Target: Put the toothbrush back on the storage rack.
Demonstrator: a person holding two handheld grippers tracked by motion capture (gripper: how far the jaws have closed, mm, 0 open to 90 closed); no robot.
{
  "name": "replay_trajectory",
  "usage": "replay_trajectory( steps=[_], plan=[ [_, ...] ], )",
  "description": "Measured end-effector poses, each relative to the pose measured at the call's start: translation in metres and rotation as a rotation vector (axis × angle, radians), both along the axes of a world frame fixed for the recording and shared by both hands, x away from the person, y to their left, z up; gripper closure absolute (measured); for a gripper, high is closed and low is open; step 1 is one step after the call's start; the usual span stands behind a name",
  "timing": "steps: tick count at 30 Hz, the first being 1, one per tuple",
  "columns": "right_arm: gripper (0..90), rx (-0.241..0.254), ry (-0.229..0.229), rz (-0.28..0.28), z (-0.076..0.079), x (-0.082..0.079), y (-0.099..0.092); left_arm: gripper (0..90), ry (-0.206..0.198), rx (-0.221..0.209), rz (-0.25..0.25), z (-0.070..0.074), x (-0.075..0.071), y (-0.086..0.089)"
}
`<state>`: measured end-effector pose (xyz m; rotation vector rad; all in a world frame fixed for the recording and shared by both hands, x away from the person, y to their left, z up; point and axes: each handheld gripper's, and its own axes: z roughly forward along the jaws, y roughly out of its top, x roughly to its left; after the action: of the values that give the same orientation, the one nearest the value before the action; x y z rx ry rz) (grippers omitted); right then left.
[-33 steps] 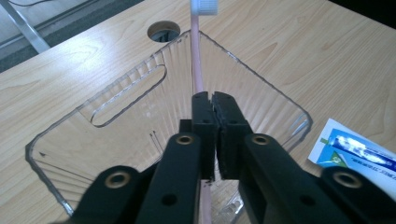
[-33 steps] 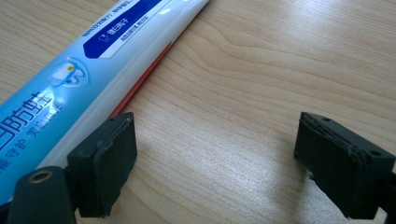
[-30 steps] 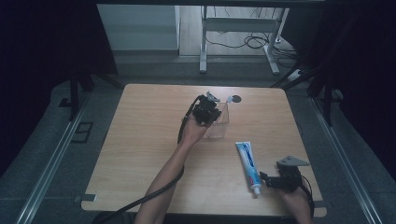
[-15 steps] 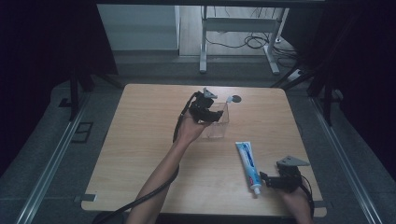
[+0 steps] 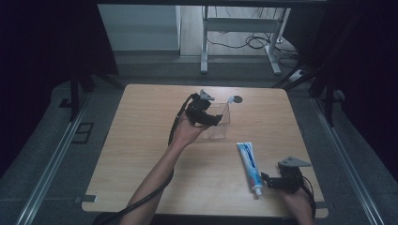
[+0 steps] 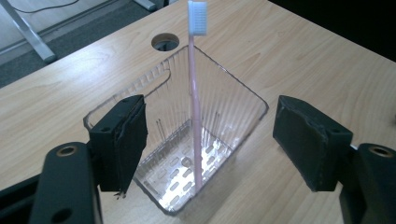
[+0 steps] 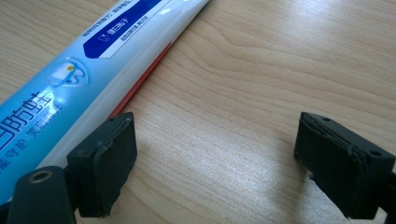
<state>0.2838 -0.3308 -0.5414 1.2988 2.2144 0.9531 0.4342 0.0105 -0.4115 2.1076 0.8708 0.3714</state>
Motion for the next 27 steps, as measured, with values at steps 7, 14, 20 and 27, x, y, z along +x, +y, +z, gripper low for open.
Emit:
replay_trajectory(
  steps=[7,14,20,27],
  plan=[
    [12.7,0.000,0.000,0.000,0.000,0.000,0.000,22.9,0.002,-0.013,-0.016,0.000,-0.010,0.009],
    [12.7,0.000,0.000,0.000,0.000,0.000,0.000,20.3,0.010,-0.015,-0.027,-0.004,-0.018,0.017],
    [12.7,0.000,0.000,0.000,0.000,0.000,0.000,19.1,0.013,-0.019,-0.031,-0.007,-0.024,0.026],
    [12.7,-0.001,0.000,0.000,0.000,0.000,0.000,18.0,0.001,-0.012,-0.030,-0.009,-0.034,0.037]
  ],
)
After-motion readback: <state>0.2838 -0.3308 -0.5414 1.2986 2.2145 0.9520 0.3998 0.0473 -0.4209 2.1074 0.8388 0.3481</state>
